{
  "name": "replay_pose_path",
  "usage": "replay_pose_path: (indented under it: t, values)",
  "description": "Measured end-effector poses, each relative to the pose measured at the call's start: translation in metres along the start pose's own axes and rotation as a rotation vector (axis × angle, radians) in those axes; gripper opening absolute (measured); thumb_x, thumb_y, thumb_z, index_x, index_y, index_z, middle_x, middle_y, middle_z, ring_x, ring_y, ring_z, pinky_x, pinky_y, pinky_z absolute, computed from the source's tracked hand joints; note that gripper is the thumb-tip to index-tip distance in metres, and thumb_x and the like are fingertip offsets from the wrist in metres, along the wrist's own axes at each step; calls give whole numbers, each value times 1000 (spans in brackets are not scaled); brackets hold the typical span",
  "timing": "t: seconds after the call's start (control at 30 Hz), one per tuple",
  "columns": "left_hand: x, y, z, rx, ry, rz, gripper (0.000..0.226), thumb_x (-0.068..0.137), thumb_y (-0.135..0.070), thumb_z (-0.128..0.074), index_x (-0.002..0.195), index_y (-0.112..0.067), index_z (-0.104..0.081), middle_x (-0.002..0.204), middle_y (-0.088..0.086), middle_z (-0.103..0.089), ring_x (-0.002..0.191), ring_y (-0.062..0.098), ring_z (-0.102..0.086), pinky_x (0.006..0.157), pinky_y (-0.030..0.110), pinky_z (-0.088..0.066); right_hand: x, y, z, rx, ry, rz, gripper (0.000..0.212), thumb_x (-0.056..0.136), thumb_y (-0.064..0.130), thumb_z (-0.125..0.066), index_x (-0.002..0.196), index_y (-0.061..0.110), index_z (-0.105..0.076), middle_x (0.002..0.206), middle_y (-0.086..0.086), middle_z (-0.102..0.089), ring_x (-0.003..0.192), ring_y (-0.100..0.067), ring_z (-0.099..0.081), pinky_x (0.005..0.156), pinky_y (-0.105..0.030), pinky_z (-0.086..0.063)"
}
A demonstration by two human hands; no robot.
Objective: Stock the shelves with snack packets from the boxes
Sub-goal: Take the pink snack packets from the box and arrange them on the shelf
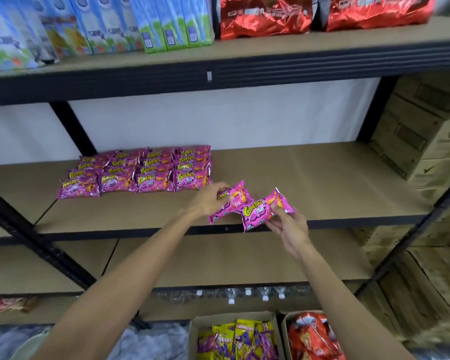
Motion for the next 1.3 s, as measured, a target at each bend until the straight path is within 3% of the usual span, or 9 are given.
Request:
replay_pose_path:
  t: [0.27,0.47,0.57,0.67,0.8,0.93,1.13,1.23,1.3]
  values:
    - [69,-15,7,112,118,-74,49,96,-38,-61,138,-12,-54,138,11,-56,125,27,-54,103,35,-42,40,9,-7,9,-103,65,24,90,9,-72,110,8,-59,101,-15,-75,84,-25,-73,87,-41,-59]
    - [109,-16,0,105,199,-52,46,101,-25,-56,141,-3,-49,144,15,-51,130,29,-51,97,26,-37,67,4,-5,-48,-244,52,27,82,9,-80,96,9,-57,104,-17,-73,96,-26,-72,90,-41,-57]
    - [123,-9,-5,117,199,-31,47,101,-25,-57,142,-4,-48,147,16,-49,133,29,-49,106,32,-37,75,8,-1,-391,-356,115,32,76,32,-87,81,9,-64,81,-11,-74,77,-26,-72,76,-41,-60]
    - [131,1,-9,118,201,-19,48,101,-27,-57,143,-7,-47,148,15,-48,134,29,-48,109,36,-39,75,18,-3,-766,-417,170,44,80,44,-81,85,4,-63,67,-6,-63,63,-24,-59,56,-31,-45]
    - [135,4,-7,152,107,-84,44,100,-29,-58,140,-13,-51,144,7,-53,122,26,-58,108,42,-42,80,17,-6,-960,-394,170,66,84,51,-73,117,-4,-57,105,-19,-65,91,-31,-63,76,-30,-49]
    - [133,-6,-3,275,-66,-219,22,98,-23,-61,117,-16,-67,123,6,-61,112,25,-59,103,46,-45,85,10,-6,-1109,-393,189,72,85,58,-68,122,-1,-51,120,-20,-54,112,-36,-54,96,-46,-49]
    - [133,2,-29,300,100,-179,22,99,-8,-53,113,-5,-70,127,15,-63,99,27,-68,91,45,-56,54,17,-28,-1403,-405,555,43,90,42,-68,127,22,-59,122,-8,-52,110,-29,-51,83,-44,-49]
    - [135,1,-36,367,133,-138,31,102,-6,-41,126,-3,-60,135,19,-50,116,32,-57,102,46,-48,51,2,-40,-1502,-303,609,32,91,32,-69,122,26,-67,130,-5,-55,109,-27,-54,82,-43,-50]
    - [136,-1,-39,444,185,-128,38,106,-13,-34,140,-2,-47,146,21,-37,137,37,-37,115,47,-31,55,-6,-42,-1502,-274,609,29,90,26,-71,119,27,-69,133,-5,-55,108,-28,-57,82,-44,-52]
Point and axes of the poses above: each hand's wrist, its own x-axis towards the middle knuckle, its own z-axis out of the back of the hand, y = z × x, the point moved 5 cm from there along x, towards the middle knuckle
